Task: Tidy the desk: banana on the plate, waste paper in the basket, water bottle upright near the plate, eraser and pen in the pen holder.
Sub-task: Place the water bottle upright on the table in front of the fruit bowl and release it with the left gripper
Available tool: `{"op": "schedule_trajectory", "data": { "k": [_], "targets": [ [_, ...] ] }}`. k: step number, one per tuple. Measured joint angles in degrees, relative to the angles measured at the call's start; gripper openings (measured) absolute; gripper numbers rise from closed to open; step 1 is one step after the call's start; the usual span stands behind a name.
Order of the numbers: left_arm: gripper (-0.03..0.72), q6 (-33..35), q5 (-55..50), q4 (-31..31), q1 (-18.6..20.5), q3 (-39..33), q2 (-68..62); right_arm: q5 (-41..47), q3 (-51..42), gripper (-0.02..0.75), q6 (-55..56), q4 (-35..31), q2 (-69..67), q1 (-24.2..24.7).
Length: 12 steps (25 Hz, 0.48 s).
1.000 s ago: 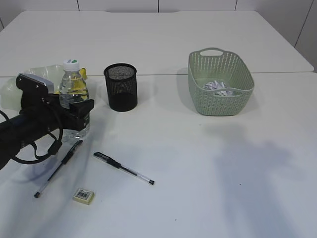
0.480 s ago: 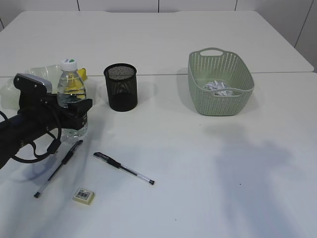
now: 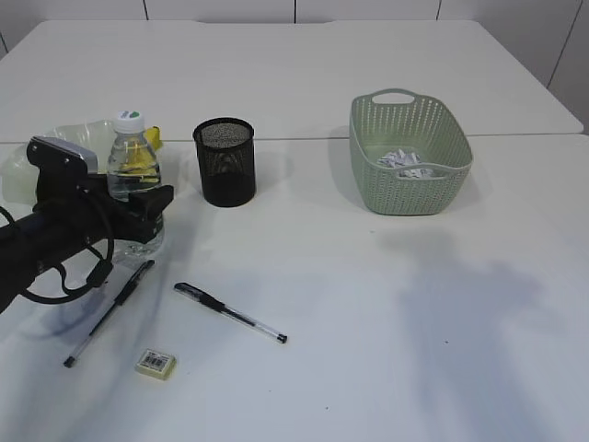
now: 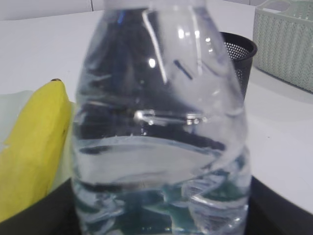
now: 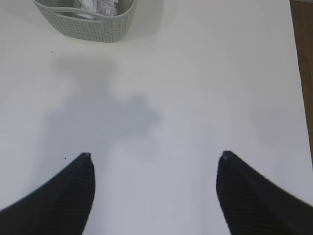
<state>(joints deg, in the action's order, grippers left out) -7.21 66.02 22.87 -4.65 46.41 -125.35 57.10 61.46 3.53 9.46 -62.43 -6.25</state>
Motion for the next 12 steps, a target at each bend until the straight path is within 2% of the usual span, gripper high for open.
{"op": "schedule_trajectory", "data": {
  "k": [7,12],
  "targets": [
    [0.494,0.0,-0.5,0.6,0.0,0.0,0.0,-0.1,0.0,0.573,0.0,0.0,0.0,0.0],
    [0.538,0.0,-0.5,0.6,0.0,-0.1,0.0,-0.1,0.0,0.573,0.0,0.0,0.0,0.0]
  ]
}}
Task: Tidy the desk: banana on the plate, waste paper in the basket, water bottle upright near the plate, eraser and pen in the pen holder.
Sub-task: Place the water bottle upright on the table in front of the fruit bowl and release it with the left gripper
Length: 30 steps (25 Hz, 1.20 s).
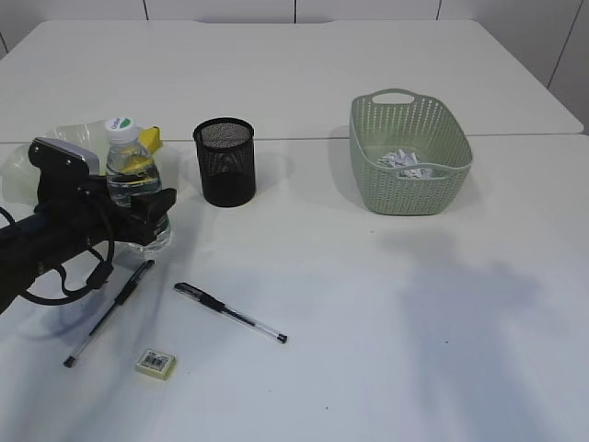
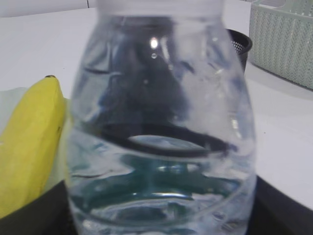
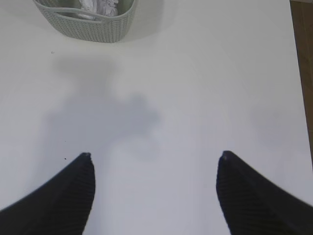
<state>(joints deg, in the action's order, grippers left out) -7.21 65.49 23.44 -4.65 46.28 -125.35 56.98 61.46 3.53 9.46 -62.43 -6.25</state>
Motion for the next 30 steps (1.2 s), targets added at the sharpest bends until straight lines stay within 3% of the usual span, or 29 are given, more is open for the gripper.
{"op": "schedule_trajectory", "data": {
  "k": [30],
  "targets": [
    [0.55,0.0,0.0,0.9,0.0,0.0,7.9,0.0,0.0,0.573,0.0,0.9,0.0,0.0]
  ]
}}
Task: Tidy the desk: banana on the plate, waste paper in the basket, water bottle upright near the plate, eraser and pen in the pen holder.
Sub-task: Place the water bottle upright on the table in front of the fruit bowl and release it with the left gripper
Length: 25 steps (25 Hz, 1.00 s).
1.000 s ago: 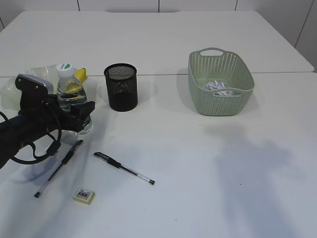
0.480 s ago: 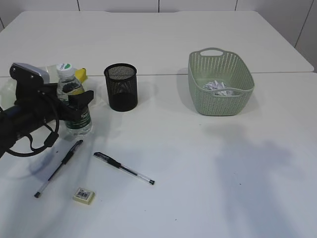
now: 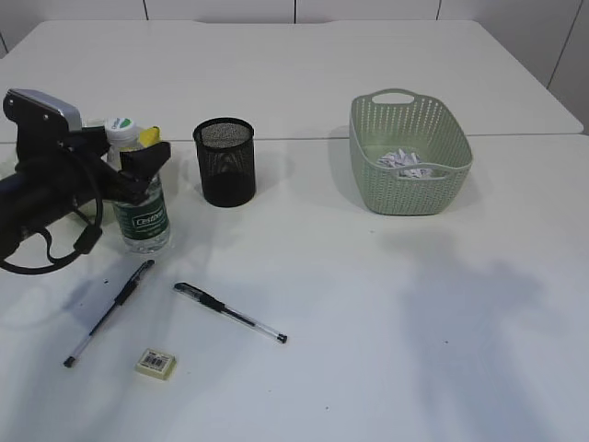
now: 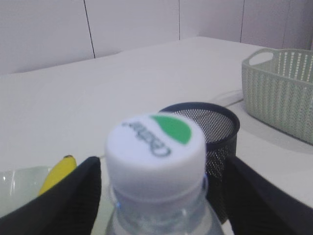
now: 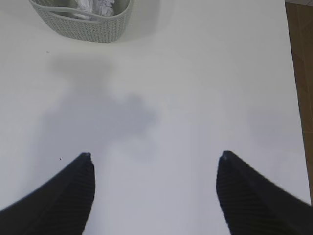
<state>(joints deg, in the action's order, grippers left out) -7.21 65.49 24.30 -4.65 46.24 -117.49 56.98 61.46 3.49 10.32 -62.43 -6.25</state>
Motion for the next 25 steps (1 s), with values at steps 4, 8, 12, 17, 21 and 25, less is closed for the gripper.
{"op": "schedule_trajectory", "data": {
  "k": [4,8,12,17,21,25],
  "targets": [
    [0.55,0.0,0.0,0.0,0.0,0.0,1.6,0.0,0.0,0.573,0.0,0.0,0.0,0.0],
    [0.55,0.0,0.0,0.0,0.0,0.0,2.9,0.0,0.0,0.573,0.0,0.0,0.0,0.0],
    [0.55,0.0,0.0,0.1,0.0,-0.1,5.4,0.0,0.0,0.573,-0.1,0.0,0.0,0.0],
    [0.55,0.0,0.0,0.3,0.0,-0.1,8.8,0.0,0.0,0.573,-0.1,0.0,0.0,0.0],
    [0.55,0.0,0.0,0.3,0.0,-0.1,12.4,0.0,0.0,0.573,-0.1,0.0,0.0,0.0],
    [0.55,0.0,0.0,0.5,0.0,-0.3,16.5,0.0,0.0,0.573,-0.1,0.1,0.0,0.0]
  ]
}}
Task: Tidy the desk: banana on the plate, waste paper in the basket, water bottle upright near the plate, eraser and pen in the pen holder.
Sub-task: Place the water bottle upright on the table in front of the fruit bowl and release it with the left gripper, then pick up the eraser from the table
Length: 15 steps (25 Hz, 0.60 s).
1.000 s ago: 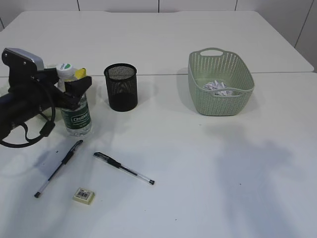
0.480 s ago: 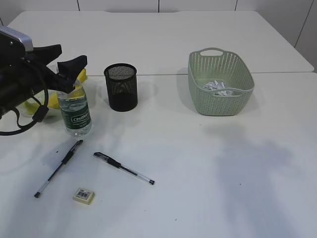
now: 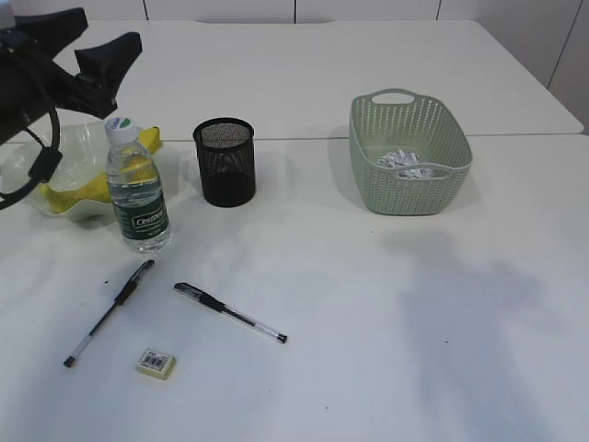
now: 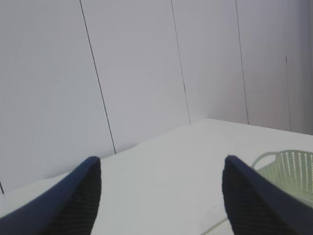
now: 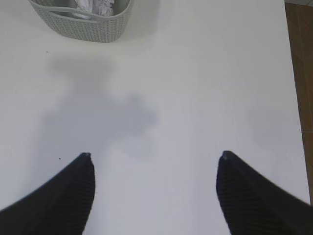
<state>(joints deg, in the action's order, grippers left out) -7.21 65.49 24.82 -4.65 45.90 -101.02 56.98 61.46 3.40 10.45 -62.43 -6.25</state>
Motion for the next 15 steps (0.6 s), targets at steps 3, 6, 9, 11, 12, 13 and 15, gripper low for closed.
{"op": "schedule_trajectory", "data": {
  "k": [3,6,9,11,12,13,15],
  "targets": [
    [0.55,-0.3,-1.9,0.8,0.0,-0.1,3.9,0.0,0.0,0.573,0.0,0.0,0.0,0.0],
    [0.55,-0.8,-4.8,2.3,0.0,-0.1,7.6,0.0,0.0,0.573,0.0,0.0,0.0,0.0],
    [0.55,-2.4,-8.2,2.7,0.0,-0.1,10.6,0.0,0.0,0.573,0.0,0.0,0.0,0.0],
    [0.55,-4.4,-10.7,2.7,0.0,-0.1,12.2,0.0,0.0,0.573,0.0,0.0,0.0,0.0],
    [0.55,-5.9,-11.8,2.7,0.0,-0.1,13.0,0.0,0.0,0.573,0.0,0.0,0.0,0.0],
    [0.55,-7.7,-13.2,2.8,0.0,-0.1,13.8,0.0,0.0,0.573,0.0,0.0,0.0,0.0],
    [0.55,-11.3,-16.9,2.9,0.0,-0.1,15.3,0.0,0.0,0.573,0.0,0.0,0.0,0.0]
  ]
}}
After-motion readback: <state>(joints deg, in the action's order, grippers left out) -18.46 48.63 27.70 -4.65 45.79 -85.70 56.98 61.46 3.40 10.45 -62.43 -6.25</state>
